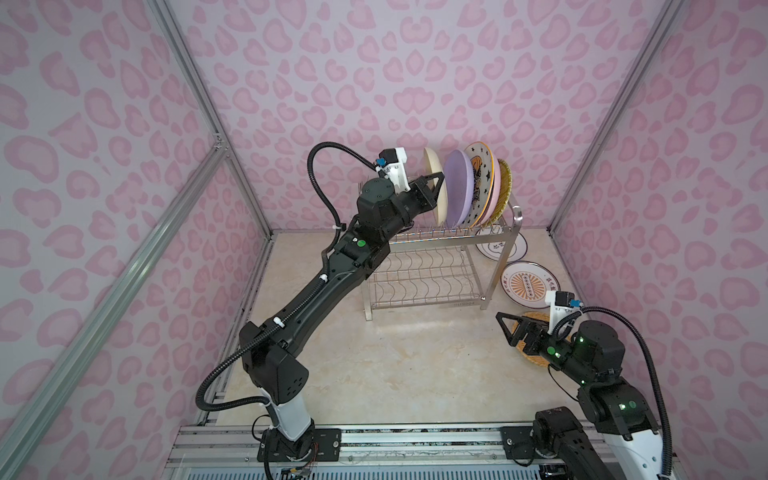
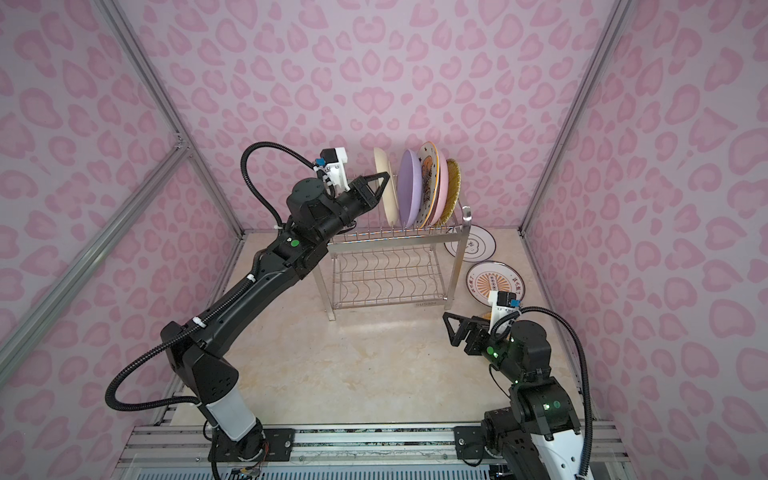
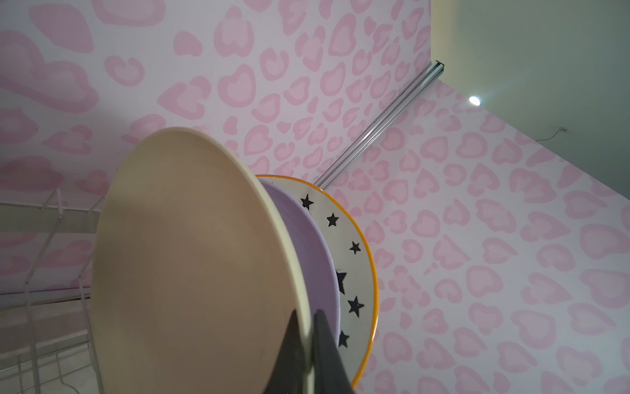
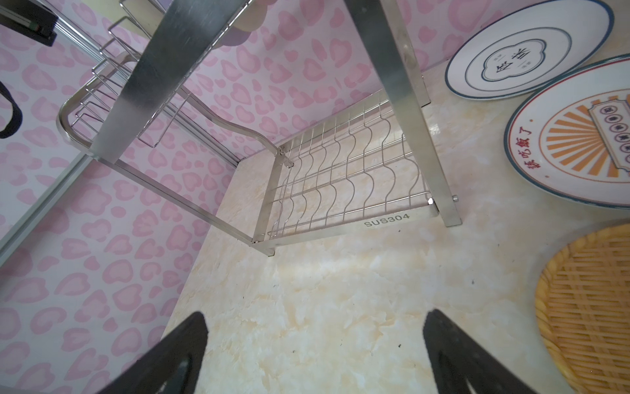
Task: Load the plates into the dish rack
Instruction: 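Lower the cream plate upright into the top rack slots beside the lilac plate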
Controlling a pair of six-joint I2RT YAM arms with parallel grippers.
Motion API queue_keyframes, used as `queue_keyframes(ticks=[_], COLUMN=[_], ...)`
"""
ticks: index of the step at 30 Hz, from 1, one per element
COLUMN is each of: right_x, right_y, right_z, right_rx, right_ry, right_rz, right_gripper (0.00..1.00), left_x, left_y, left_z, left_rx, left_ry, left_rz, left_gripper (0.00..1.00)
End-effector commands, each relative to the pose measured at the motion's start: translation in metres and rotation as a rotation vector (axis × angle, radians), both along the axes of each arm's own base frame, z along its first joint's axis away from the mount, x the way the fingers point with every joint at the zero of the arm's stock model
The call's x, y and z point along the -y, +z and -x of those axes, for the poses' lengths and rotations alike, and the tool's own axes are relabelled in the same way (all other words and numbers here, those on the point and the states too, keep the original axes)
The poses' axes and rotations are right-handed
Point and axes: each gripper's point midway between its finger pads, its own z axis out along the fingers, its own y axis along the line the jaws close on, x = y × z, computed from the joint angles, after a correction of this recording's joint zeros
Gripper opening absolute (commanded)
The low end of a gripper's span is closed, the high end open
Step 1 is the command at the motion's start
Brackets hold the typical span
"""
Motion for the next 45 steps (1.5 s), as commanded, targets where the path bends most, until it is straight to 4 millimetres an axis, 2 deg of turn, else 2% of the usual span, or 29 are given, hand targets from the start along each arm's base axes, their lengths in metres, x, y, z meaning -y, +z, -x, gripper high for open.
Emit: queue_keyframes(ticks=[1,9,15,21,35,38,42,45], right_x=[-0.002,-0.002,-0.002,-0.002,-0.003,-0.004,-0.006,-0.007], right_y=[0.004,0.000,-0.002,-0.002,-0.001,0.000,0.004,0.006], right_z=[-0.001,-0.001,-0.002,-0.001,0.001,0.001,0.003,0.004], right_rx=[0.019,0.008,0.002,-0.001,0.003,0.010,0.030,0.042], right_ry=[0.009,0.008,0.005,0.005,0.012,0.019,0.031,0.035], right_rz=[-0.012,-0.016,-0.014,-0.013,-0.019,-0.027,-0.044,-0.057], right_gripper=[0.99,0.99,0.99,0.99,0.99,0.99,0.99,0.99], left_x=[0.006,0.031,0.031,0.022,0.023,0.022,0.023,0.024], left_y=[-0.005,0.003,0.000,-0.011,-0.023,-0.021,-0.019,-0.018], left_z=[-0.001,0.014,0.016,0.008,-0.001,0.001,0.001,0.001], left_rx=[0.015,0.068,0.071,0.024,-0.025,-0.018,-0.014,-0.013], left_ry=[-0.012,-0.124,-0.127,-0.062,-0.081,-0.082,-0.086,-0.092], left_rz=[-0.042,-0.098,-0.125,-0.138,-0.109,-0.104,-0.103,-0.102], left_gripper=[0.04,0.04,0.04,0.04,0.04,0.10,0.24,0.31])
